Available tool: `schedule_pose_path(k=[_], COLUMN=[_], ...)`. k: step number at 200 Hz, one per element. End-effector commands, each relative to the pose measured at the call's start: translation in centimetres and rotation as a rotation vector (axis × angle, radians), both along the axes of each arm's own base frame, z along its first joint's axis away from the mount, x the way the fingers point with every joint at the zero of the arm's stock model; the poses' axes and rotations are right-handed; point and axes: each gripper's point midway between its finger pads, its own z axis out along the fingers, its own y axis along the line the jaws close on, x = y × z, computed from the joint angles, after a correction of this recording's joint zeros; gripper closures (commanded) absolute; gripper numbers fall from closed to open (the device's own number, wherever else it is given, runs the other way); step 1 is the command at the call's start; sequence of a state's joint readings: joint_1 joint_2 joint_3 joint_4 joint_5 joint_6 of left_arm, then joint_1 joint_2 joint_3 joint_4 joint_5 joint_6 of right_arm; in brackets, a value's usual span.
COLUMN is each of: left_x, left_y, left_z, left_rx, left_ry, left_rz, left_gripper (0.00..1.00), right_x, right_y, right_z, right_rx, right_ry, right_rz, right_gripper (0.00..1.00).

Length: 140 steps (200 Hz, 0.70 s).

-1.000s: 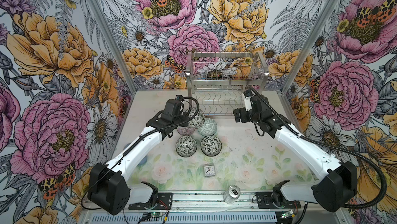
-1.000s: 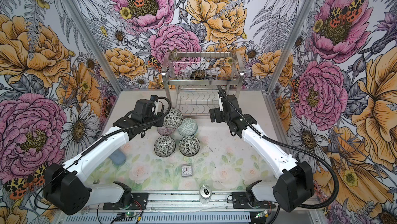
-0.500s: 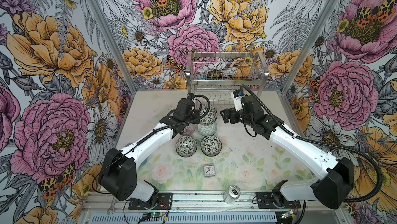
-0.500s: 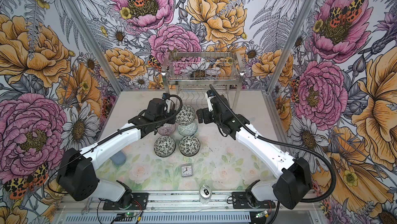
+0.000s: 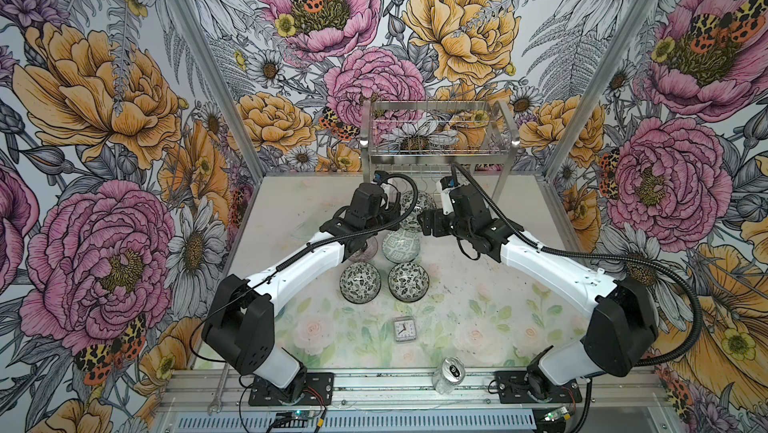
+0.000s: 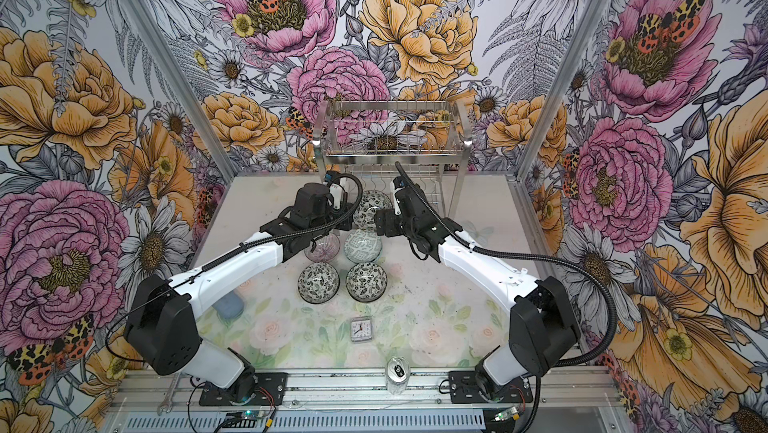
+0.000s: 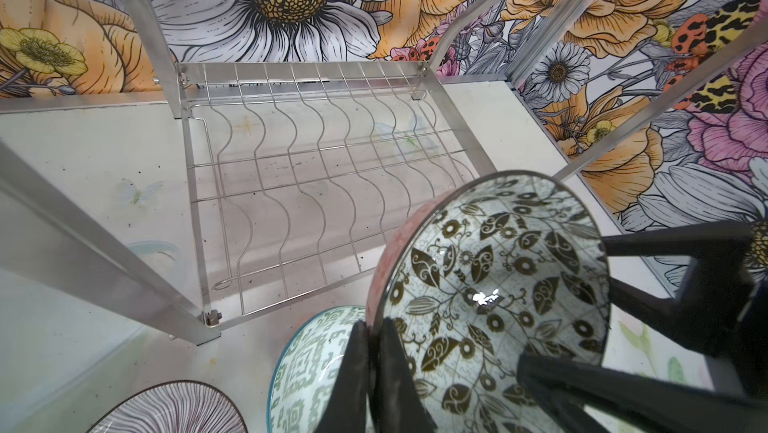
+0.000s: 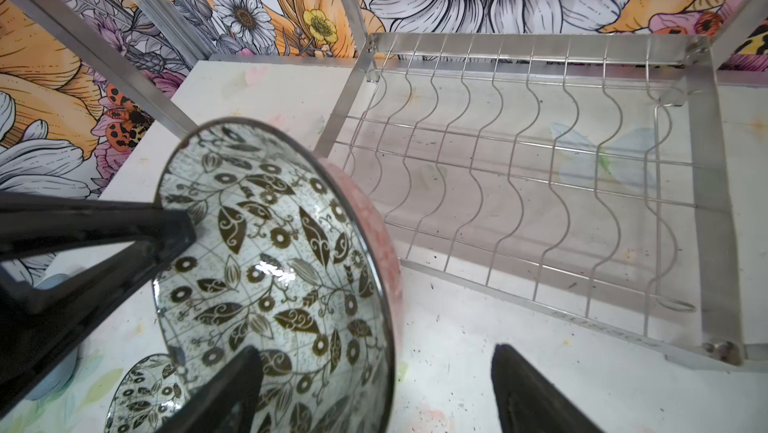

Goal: Load the bowls into the dish rack
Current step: 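Lift the leaf-pattern bowl with the left gripper while the right gripper approaches it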

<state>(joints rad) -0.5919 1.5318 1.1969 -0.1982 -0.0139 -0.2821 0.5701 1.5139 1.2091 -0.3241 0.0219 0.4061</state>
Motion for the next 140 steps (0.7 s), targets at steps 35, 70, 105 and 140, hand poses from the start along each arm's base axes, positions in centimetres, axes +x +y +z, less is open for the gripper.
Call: schedule_pose_path(k=[35, 70, 105, 140], left_x=[0.26, 0.21, 0.12, -0.1], left_y=[-1.42, -1.75, -1.94, -2.22], left_z=[3.24, 3.17, 3.15, 3.25], left_rx=[-0.088, -0.094, -0.098, -0.105], left_ry=[-0.069, -0.064, -0.06, -0.059], left_rz=[-0.031, -0.043, -0.047, -0.057], left_gripper=[1.0, 1.0, 1.0, 1.0], right_x=[1.38, 1.49, 1.62, 1.71], right_y=[0.14, 0.05, -0.13, -0.56], right_z=[1.57, 1.28, 1.18, 0.85], right_rx=[0.058, 0.056, 0.054, 0.037], right_ry=[-0.05, -0.045, -0.044, -0.045], right_rz=[-0.036, -0.04, -0.047, -0.063], right_gripper=[0.39, 0.62, 0.87, 1.0])
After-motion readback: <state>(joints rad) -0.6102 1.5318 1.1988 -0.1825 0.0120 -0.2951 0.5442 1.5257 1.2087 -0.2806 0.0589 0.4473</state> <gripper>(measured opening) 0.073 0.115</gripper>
